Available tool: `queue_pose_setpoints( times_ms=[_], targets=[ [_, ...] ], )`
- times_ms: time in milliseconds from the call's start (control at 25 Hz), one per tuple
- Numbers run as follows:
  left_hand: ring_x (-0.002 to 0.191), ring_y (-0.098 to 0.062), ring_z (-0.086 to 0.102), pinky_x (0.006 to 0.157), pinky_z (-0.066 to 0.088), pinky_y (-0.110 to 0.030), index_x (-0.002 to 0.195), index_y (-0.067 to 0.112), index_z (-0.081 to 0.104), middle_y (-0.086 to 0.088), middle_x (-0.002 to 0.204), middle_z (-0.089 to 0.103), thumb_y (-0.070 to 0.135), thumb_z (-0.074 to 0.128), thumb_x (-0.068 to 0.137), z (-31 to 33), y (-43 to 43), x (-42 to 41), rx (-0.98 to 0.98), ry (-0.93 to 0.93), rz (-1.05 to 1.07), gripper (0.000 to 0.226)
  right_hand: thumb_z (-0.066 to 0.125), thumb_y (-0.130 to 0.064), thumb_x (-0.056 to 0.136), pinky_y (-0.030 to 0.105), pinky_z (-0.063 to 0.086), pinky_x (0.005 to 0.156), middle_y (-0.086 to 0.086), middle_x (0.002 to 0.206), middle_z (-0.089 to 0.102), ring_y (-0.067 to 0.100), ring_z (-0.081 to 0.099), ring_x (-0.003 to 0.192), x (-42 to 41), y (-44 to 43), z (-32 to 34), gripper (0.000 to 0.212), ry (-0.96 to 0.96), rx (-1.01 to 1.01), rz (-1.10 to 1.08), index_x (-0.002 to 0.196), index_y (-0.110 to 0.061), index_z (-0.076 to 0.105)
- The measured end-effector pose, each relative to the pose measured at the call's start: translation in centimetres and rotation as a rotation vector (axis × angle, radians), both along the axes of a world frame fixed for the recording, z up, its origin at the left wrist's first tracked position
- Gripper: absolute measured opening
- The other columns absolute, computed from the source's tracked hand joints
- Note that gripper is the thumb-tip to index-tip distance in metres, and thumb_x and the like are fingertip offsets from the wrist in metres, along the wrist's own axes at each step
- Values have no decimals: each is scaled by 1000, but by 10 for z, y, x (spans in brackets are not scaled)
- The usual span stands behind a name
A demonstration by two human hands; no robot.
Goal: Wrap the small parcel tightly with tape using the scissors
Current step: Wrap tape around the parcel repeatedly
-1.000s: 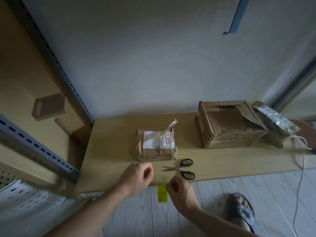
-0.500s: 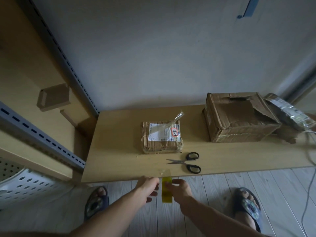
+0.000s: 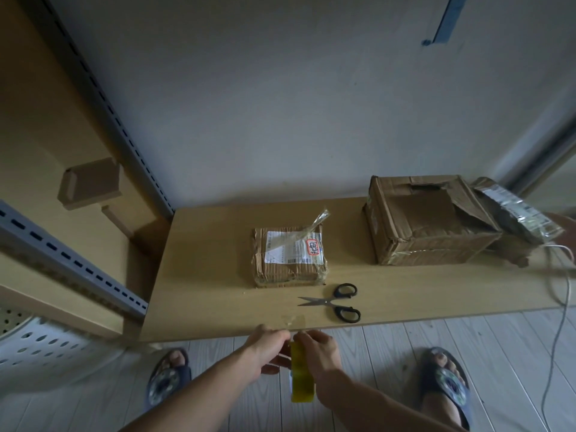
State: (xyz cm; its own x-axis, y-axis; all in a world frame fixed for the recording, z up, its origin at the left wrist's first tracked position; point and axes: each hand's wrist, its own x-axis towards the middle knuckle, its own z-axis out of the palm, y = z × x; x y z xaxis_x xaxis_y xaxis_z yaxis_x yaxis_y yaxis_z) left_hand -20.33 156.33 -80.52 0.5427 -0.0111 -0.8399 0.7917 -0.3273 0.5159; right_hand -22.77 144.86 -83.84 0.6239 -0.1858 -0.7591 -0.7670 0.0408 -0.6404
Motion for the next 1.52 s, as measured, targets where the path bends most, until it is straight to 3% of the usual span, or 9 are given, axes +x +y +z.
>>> queue_pose_setpoints(
  times_ms=[200, 400, 560, 680, 840, 920, 1080, 1360, 1520],
  targets=[
    [54, -14, 60, 54, 42, -22, 85, 11, 67, -2, 65, 65, 28, 53, 96, 22, 11, 32, 42, -120, -233, 24, 61, -22, 98, 23, 50, 49, 10, 81, 69, 17, 63, 60, 13, -5, 56, 15, -101, 0, 43, 93, -10, 69],
    [54, -11, 47, 50, 33, -23, 97, 10, 78, 4, 60, 52, 21, 61, 95, 66, 4, 81, -275, -351, -23, 21, 70, -26, 92, 31, 55, 51, 6, 71, 69, 25, 68, 54, 50, -33, 115, 16, -364, -42, 52, 87, -11, 72],
    [54, -12, 52, 51, 38, -23, 101, 7, 78, -1, 63, 57, 19, 63, 95, 80, -13, 102, -340, -481, -21, 20, 70, -20, 91, 31, 54, 60, 2, 79, 71, 19, 66, 65, 81, -67, 133, 9, -489, -142, 115, 83, -22, 74],
    [57, -12, 58, 51, 44, -23, 86, 14, 77, 1, 65, 64, 16, 62, 95, 72, -23, 119, -170, -614, -8, 17, 68, -11, 90, 30, 56, 56, -1, 74, 67, 18, 62, 61, 94, -76, 133, 19, -475, -122, 93, 75, -22, 72],
    [77, -16, 67, 73, 53, -31, 76, 25, 69, 10, 76, 69, 20, 67, 86, 58, -35, 149, 299, -911, -101, 12, 64, -11, 87, 22, 46, 49, -1, 64, 63, 18, 58, 51, 111, -79, 134, 16, -422, -113, 51, 74, -17, 70],
    [79, -16, 63, 74, 52, -30, 87, 21, 68, 5, 81, 66, 17, 66, 84, 54, -42, 153, 372, -905, -186, 6, 63, -17, 85, 32, 53, 57, 1, 68, 69, 21, 63, 56, 122, -81, 135, 11, -433, -168, 30, 77, -18, 71],
    [86, -13, 64, 73, 54, -31, 95, 31, 69, 11, 86, 66, 23, 61, 73, 32, -50, 158, 578, -972, -366, 24, 56, -22, 84, 54, 58, 74, 7, 70, 75, 29, 65, 64, 135, -87, 138, 13, -433, -198, 39, 86, -20, 69],
    [79, -19, 64, 66, 51, -33, 88, 20, 66, 6, 79, 66, 3, 56, 80, 29, -56, 153, 452, -1058, -293, 21, 53, -25, 85, 48, 59, 70, 7, 75, 75, 34, 72, 73, 141, -89, 131, 16, -430, -297, 109, 91, -19, 67],
    [103, -21, 61, 81, 46, -30, 115, 23, 65, 4, 105, 63, 23, 60, 91, 26, -48, 141, 484, -1092, -581, 25, 50, -21, 90, 41, 56, 61, 6, 64, 73, 24, 63, 55, 140, -93, 131, 17, -444, -321, 81, 93, -18, 67]
  ],
)
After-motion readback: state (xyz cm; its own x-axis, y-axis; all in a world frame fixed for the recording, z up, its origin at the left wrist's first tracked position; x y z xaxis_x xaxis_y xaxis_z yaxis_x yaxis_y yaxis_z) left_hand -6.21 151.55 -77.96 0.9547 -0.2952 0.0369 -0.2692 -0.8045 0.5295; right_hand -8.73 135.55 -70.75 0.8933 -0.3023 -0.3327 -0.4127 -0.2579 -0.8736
